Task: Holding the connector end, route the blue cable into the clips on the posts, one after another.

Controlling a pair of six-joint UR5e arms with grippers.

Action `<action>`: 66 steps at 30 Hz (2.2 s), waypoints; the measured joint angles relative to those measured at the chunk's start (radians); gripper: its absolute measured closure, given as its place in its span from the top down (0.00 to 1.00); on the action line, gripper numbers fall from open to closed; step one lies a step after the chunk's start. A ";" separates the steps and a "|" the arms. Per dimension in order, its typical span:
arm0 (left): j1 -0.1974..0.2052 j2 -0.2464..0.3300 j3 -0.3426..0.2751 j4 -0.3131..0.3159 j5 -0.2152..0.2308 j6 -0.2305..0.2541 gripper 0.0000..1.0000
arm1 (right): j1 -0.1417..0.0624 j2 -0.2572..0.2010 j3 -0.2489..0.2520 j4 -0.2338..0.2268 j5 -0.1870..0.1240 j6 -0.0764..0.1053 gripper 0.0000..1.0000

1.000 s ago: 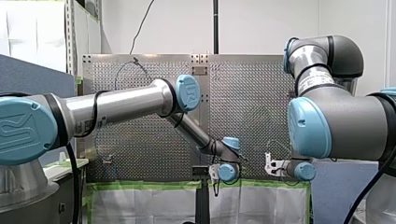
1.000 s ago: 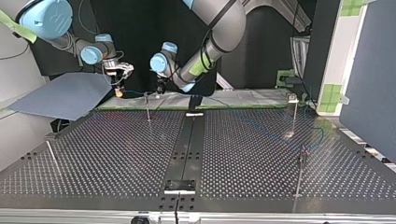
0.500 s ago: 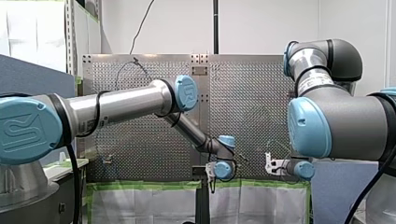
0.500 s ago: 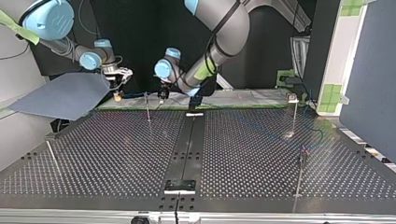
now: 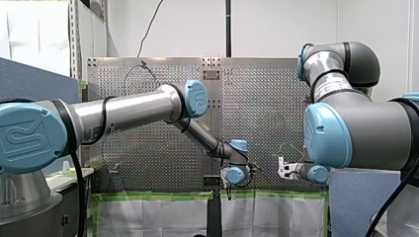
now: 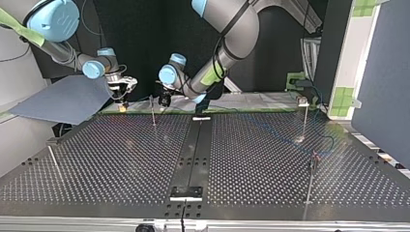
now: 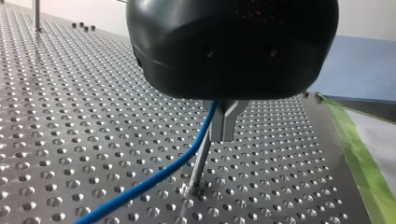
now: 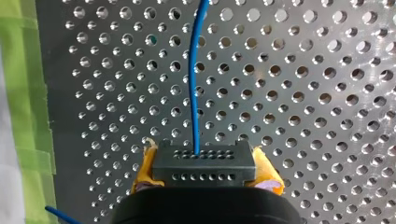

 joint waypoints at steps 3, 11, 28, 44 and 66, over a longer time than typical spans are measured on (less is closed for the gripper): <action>0.003 0.000 0.004 -0.007 -0.009 -0.008 0.00 | 0.002 0.000 -0.009 0.003 -0.004 0.002 0.00; 0.027 -0.001 0.037 -0.011 -0.040 -0.010 0.00 | 0.005 0.003 -0.029 0.006 -0.012 0.008 0.00; 0.058 -0.002 0.055 -0.043 -0.031 0.004 0.00 | 0.007 0.030 -0.099 0.040 -0.014 0.011 0.00; 0.060 0.000 0.055 -0.027 0.021 0.007 0.00 | 0.009 0.032 -0.137 0.078 -0.049 0.024 0.00; 0.021 0.022 0.055 -0.210 -0.068 0.157 1.00 | 0.012 0.034 -0.139 0.081 -0.044 0.024 0.00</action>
